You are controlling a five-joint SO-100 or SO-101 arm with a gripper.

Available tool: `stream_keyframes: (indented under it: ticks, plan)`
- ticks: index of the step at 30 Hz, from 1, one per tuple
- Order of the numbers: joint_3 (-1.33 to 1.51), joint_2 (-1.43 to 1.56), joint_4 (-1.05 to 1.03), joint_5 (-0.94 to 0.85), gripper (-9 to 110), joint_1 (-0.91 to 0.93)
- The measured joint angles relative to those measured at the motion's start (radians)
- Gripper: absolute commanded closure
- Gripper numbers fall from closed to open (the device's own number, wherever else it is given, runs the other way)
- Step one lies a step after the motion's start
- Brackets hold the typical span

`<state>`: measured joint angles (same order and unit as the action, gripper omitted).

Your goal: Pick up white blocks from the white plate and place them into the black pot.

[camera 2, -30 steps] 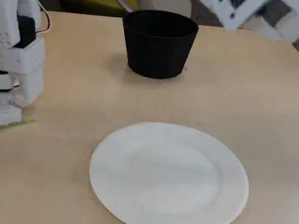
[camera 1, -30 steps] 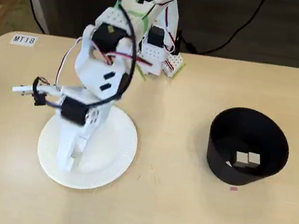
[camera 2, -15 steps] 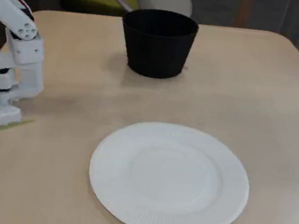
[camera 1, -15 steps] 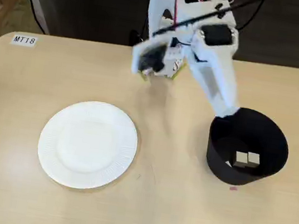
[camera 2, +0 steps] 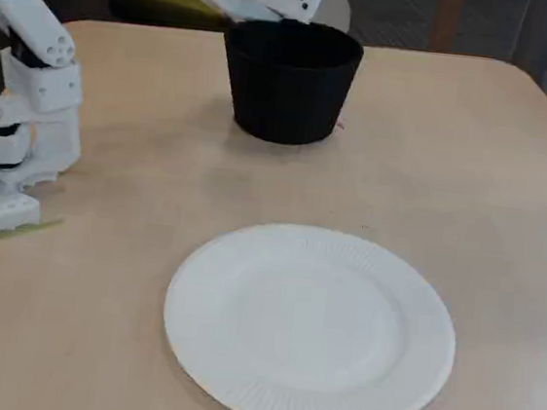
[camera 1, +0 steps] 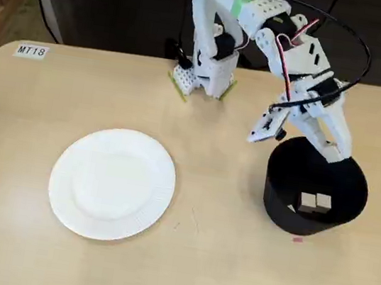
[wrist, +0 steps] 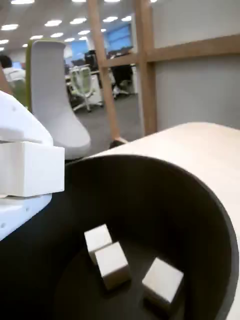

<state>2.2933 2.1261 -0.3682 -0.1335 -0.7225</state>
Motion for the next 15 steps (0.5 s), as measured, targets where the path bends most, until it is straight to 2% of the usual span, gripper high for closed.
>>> stream_keyframes:
  ticks: [3, 4, 6, 10, 12, 15]
  plan:
    - [0.0, -0.015, 0.0, -0.005, 104, -0.002]
    - [0.0, -0.017, 0.0, -0.005, 100, -0.002]
    - [0.0, -0.02, 0.0, -0.005, 80, 0.003]
    - [0.0, -0.02, -0.051, -0.028, 69, 0.026]
    - [0.0, -0.017, -0.075, -0.037, 72, 0.04]
    - [0.0, 0.034, -0.106, -0.037, 98, 0.063]
